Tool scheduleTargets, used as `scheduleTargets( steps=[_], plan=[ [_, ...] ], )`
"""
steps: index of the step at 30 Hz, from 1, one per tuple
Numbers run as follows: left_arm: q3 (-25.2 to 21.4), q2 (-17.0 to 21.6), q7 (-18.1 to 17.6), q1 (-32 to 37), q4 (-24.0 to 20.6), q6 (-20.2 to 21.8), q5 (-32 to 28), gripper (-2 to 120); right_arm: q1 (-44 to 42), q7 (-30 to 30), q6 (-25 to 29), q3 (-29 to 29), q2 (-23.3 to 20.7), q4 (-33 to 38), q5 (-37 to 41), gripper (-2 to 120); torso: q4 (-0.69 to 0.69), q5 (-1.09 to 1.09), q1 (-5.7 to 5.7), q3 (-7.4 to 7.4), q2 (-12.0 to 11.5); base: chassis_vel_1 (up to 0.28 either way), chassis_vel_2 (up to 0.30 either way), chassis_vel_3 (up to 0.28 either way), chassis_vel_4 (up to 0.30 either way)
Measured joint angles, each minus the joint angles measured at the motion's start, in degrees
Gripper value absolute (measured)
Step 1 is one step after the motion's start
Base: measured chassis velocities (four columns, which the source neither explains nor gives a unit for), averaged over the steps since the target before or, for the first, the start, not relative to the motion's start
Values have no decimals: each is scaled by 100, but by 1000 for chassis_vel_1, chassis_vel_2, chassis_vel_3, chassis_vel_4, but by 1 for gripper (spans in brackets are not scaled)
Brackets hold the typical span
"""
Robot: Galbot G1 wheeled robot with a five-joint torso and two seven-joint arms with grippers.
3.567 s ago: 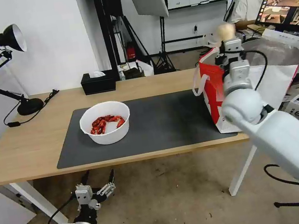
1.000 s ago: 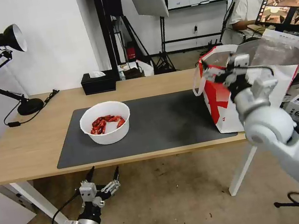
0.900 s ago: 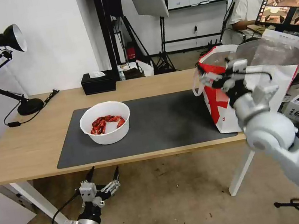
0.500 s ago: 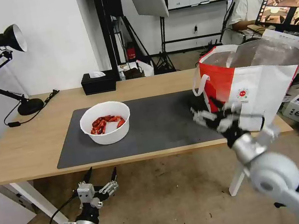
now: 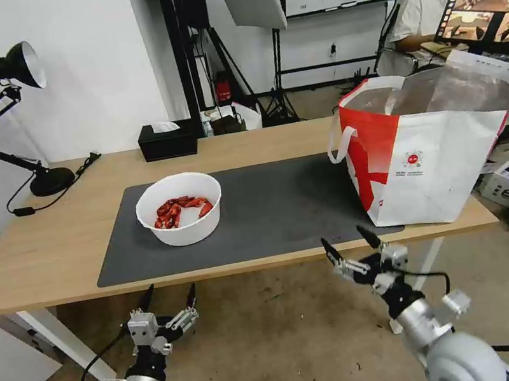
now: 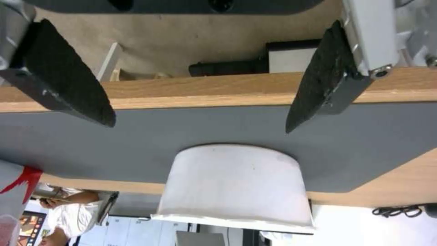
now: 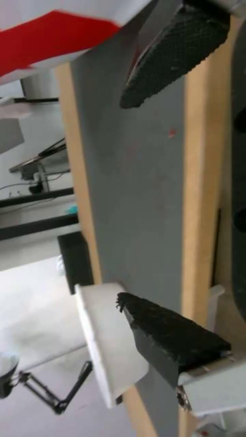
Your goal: Pick up the trash from the table and place it into the takeout bag.
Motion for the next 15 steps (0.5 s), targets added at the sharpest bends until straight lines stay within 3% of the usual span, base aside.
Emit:
scheduleTargets(
  steps=[15],
  plan=[
    [-41,-13,2,117,-79,-1,27,100,-170,381,20,-135,151,-109,-671,100,0,0,0,0,0,0,0,0,0]
  ],
)
